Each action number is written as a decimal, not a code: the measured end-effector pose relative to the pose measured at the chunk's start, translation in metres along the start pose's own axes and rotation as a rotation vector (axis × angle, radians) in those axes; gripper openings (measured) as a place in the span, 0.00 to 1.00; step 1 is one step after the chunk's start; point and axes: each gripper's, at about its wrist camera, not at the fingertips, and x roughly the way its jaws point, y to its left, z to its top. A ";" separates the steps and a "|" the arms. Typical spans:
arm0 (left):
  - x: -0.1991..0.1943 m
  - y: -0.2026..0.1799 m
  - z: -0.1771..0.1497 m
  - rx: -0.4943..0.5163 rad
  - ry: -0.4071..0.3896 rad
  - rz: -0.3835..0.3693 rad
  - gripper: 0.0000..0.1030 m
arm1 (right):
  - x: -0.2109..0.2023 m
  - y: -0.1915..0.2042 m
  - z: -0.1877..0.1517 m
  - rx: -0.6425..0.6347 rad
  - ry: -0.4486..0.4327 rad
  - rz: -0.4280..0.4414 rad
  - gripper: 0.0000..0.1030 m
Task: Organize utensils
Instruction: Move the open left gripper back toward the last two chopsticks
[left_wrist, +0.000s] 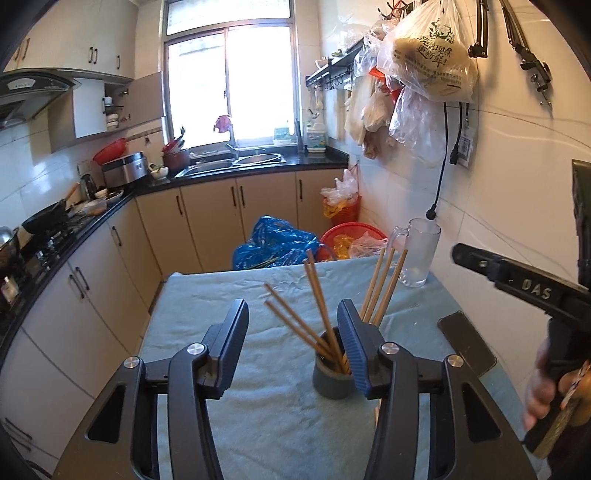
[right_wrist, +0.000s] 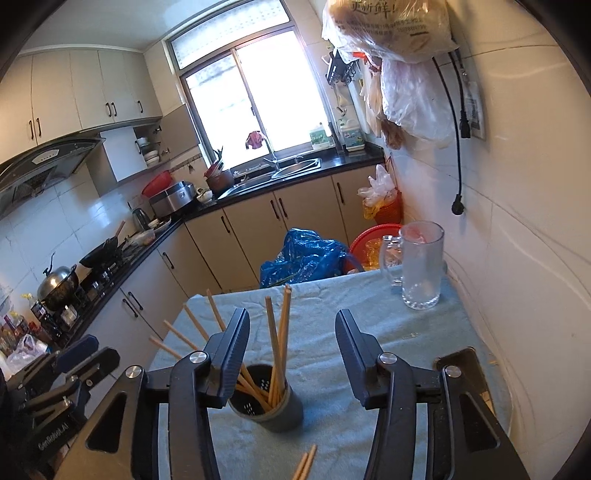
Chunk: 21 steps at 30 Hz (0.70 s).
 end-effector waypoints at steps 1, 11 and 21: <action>-0.005 0.001 -0.003 -0.001 -0.002 0.004 0.49 | -0.006 -0.001 -0.002 -0.006 0.001 -0.004 0.53; -0.053 0.010 -0.036 0.001 -0.008 0.047 0.56 | -0.070 -0.031 -0.024 -0.073 0.014 -0.106 0.59; -0.077 0.016 -0.066 -0.021 0.009 0.045 0.60 | -0.145 -0.098 -0.040 -0.063 -0.001 -0.298 0.63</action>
